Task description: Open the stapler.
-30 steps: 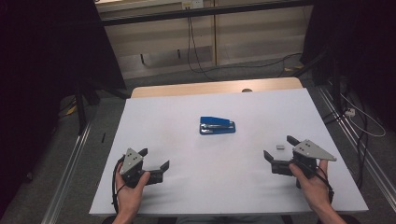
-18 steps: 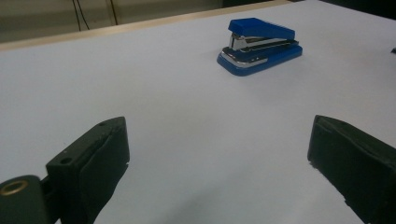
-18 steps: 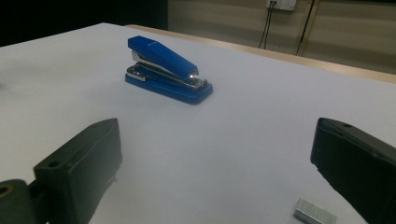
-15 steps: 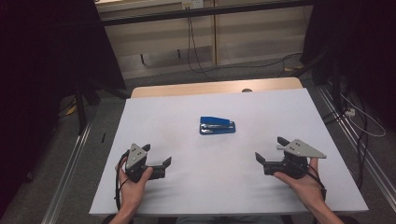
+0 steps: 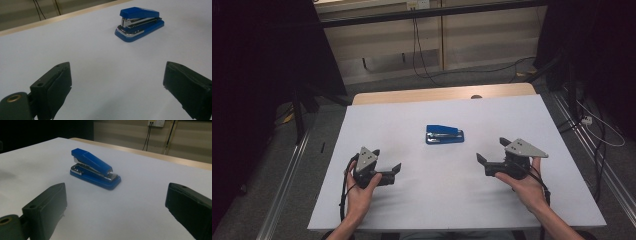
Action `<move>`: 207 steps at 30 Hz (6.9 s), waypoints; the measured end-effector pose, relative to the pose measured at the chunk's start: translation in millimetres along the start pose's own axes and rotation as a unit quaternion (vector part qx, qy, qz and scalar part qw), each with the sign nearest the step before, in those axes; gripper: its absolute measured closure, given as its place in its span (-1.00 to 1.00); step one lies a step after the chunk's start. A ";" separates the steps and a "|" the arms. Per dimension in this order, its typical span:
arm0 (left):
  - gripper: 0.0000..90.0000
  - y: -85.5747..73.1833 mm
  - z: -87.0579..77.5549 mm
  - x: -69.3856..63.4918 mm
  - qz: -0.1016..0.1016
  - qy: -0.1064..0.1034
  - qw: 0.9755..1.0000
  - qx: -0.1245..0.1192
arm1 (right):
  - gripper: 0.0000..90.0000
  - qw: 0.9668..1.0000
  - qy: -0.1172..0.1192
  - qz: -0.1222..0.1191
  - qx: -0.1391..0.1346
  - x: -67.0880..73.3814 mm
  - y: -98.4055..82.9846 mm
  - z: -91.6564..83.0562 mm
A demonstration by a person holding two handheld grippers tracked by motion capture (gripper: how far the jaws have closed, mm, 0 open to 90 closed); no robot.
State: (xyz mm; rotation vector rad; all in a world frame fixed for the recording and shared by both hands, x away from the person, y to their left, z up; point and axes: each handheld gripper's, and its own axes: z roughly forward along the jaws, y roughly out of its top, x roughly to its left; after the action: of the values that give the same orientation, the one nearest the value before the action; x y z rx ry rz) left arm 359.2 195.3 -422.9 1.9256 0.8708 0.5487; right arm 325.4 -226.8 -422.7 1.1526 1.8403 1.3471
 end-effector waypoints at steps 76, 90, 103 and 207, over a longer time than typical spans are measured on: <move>-0.90 57.6 99.3 -10.0 0.021 -0.056 0.998 -0.023 | 0.86 0.995 0.093 -0.009 0.037 19.1 20.2 97.0; -0.61 55.5 103.1 -7.1 -0.011 -0.048 0.999 -0.006 | 1.00 0.992 0.121 -0.008 0.045 19.8 19.0 98.3; 0.01 57.5 100.8 -4.7 -0.061 -0.078 0.995 -0.010 | 1.00 0.991 0.123 -0.022 0.055 21.5 19.3 110.1; 1.00 55.2 150.8 -7.6 -0.020 -0.036 0.998 0.040 | 1.00 0.982 0.092 -0.064 0.154 38.1 18.1 161.5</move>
State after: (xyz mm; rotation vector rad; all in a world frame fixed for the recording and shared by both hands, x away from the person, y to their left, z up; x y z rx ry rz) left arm 475.3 86.6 -446.3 1.9832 0.8963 0.4239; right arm 448.1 -118.8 -456.5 1.0650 2.2785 1.1564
